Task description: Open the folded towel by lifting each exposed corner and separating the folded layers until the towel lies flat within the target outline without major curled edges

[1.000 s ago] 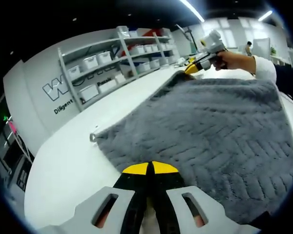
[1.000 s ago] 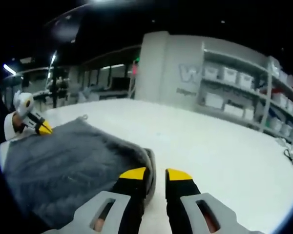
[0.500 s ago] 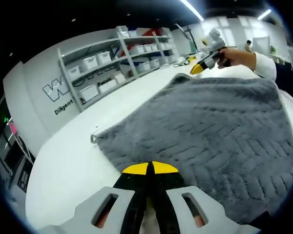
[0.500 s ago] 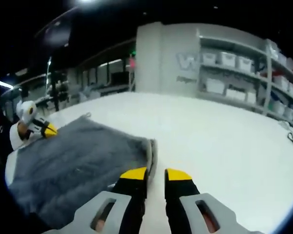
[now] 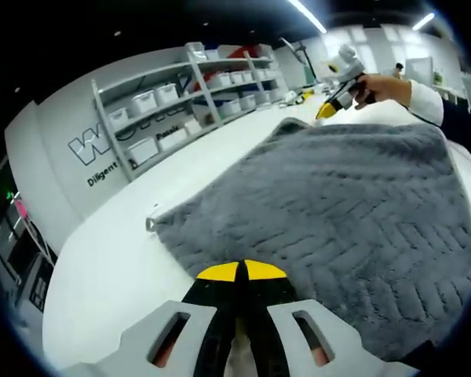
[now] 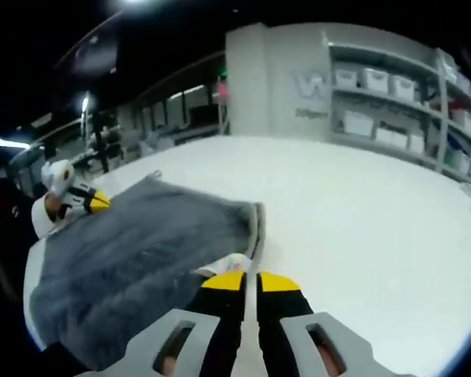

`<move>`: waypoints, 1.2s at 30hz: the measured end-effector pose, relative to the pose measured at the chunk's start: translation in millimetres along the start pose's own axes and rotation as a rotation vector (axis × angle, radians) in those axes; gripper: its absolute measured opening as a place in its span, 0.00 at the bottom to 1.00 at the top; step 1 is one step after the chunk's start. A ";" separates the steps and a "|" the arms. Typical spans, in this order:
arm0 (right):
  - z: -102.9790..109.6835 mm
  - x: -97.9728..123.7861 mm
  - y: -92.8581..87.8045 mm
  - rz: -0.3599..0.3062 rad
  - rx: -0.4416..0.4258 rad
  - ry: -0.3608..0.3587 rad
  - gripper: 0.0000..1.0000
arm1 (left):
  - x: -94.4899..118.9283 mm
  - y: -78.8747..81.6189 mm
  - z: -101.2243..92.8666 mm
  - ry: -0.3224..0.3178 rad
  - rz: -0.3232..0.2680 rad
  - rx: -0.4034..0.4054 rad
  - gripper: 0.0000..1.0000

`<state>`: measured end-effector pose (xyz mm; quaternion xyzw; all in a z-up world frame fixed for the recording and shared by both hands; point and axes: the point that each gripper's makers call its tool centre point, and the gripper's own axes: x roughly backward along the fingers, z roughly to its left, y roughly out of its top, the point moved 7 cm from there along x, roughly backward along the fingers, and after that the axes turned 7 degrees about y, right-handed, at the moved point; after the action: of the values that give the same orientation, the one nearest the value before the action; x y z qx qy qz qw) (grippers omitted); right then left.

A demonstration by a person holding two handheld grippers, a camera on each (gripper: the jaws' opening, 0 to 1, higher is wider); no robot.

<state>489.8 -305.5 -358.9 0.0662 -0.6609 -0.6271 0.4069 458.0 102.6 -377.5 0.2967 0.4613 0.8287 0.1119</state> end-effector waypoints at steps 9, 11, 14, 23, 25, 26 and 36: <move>10.5 -3.1 -11.3 0.081 0.010 0.068 0.02 | -0.2 -0.1 0.0 0.000 -0.001 -0.002 0.01; 13.3 -1.3 -10.5 0.077 0.032 0.076 0.03 | -0.3 -0.1 0.0 0.000 -0.001 -0.003 0.01; 16.0 -0.3 -10.7 0.075 0.006 0.104 0.05 | -0.3 -0.1 0.0 0.000 -0.001 -0.003 0.01; 22.9 -2.1 -19.2 0.124 0.006 0.143 0.14 | -0.5 0.0 0.2 0.001 -0.003 -0.005 0.01; 23.0 -1.4 -19.0 0.124 -0.001 0.152 0.14 | -0.4 -0.1 0.2 0.001 -0.003 -0.006 0.01; 23.0 -1.1 -19.3 0.124 -0.002 0.152 0.14 | -0.4 -0.1 0.2 0.002 -0.003 -0.006 0.01; 26.0 0.6 -22.8 0.127 0.003 0.180 0.02 | 0.3 -0.1 -0.1 0.004 -0.003 -0.007 0.01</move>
<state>463.6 -290.3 -375.6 0.0812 -0.6255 -0.5905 0.5034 457.7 102.7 -377.6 0.2942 0.4591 0.8306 0.1133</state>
